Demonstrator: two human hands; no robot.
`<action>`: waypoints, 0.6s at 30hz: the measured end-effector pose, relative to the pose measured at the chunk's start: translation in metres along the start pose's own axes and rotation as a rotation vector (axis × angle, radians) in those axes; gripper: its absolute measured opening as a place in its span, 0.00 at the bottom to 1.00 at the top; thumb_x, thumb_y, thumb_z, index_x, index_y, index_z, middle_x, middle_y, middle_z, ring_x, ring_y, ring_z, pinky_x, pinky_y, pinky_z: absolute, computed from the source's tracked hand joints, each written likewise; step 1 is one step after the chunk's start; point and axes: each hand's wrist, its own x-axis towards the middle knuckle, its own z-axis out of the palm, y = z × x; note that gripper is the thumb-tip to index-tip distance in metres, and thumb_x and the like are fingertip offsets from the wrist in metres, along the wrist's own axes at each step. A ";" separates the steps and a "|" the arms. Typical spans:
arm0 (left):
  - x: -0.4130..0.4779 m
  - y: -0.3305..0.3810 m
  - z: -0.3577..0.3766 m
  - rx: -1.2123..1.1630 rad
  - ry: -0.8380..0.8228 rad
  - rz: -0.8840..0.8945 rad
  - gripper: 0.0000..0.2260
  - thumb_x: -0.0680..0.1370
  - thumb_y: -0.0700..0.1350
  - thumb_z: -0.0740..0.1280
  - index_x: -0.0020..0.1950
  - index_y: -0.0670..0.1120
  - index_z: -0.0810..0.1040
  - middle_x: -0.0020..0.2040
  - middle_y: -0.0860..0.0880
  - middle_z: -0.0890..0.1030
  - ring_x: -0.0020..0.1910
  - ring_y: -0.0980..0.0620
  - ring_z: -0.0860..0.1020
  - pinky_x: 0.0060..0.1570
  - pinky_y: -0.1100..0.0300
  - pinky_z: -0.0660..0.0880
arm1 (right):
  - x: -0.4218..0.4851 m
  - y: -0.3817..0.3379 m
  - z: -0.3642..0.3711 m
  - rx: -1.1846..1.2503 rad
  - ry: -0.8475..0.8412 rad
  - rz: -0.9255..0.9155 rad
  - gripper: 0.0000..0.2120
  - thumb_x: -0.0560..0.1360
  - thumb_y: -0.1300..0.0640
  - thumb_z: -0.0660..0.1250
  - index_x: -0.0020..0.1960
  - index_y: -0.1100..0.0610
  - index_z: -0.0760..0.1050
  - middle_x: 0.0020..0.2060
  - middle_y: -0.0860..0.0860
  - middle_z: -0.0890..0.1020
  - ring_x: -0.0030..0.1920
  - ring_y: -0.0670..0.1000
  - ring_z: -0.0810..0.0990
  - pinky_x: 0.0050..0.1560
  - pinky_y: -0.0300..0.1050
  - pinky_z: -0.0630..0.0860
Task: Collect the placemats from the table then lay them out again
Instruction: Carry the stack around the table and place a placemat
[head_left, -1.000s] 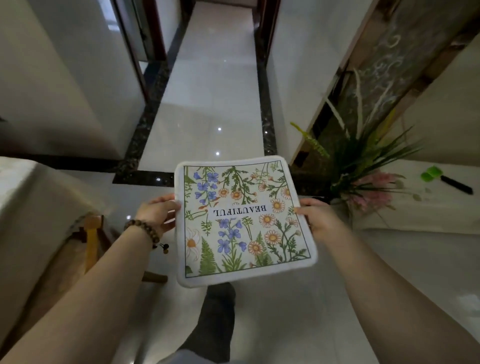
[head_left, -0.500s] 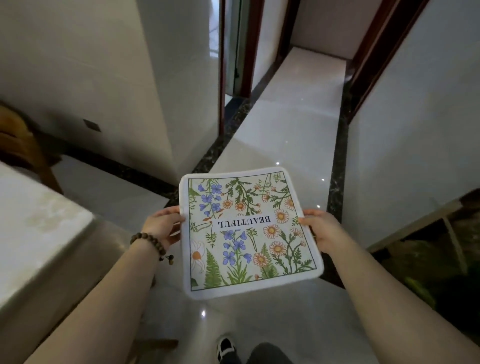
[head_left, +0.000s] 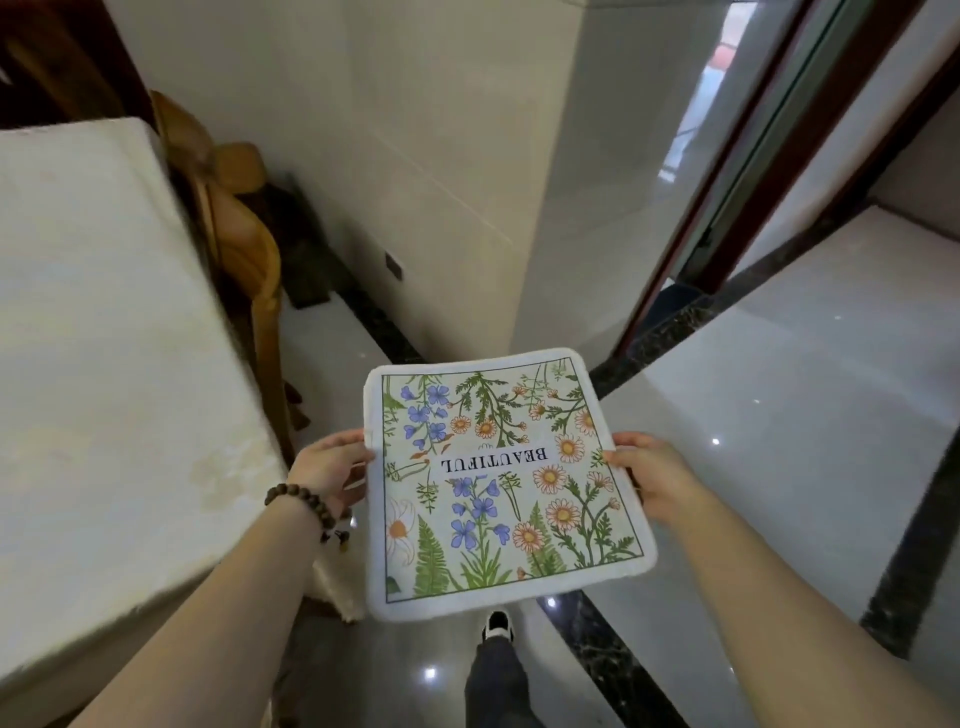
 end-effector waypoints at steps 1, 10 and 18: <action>0.010 0.010 0.003 -0.026 0.030 0.006 0.07 0.76 0.35 0.66 0.52 0.40 0.80 0.50 0.39 0.84 0.51 0.40 0.82 0.54 0.41 0.78 | 0.021 -0.017 0.007 -0.014 -0.025 -0.001 0.07 0.74 0.66 0.66 0.49 0.57 0.77 0.40 0.59 0.86 0.43 0.61 0.85 0.45 0.65 0.81; 0.082 0.088 0.005 -0.216 0.271 0.040 0.08 0.75 0.33 0.66 0.50 0.41 0.81 0.40 0.42 0.85 0.40 0.45 0.81 0.45 0.47 0.80 | 0.157 -0.170 0.087 -0.175 -0.303 -0.089 0.07 0.75 0.67 0.66 0.51 0.59 0.75 0.37 0.58 0.86 0.37 0.57 0.86 0.31 0.49 0.80; 0.119 0.148 -0.044 -0.379 0.481 0.148 0.09 0.72 0.30 0.68 0.46 0.43 0.81 0.31 0.44 0.84 0.28 0.49 0.80 0.28 0.58 0.77 | 0.213 -0.266 0.208 -0.293 -0.524 -0.128 0.07 0.76 0.68 0.64 0.52 0.60 0.74 0.45 0.62 0.83 0.42 0.59 0.84 0.37 0.54 0.80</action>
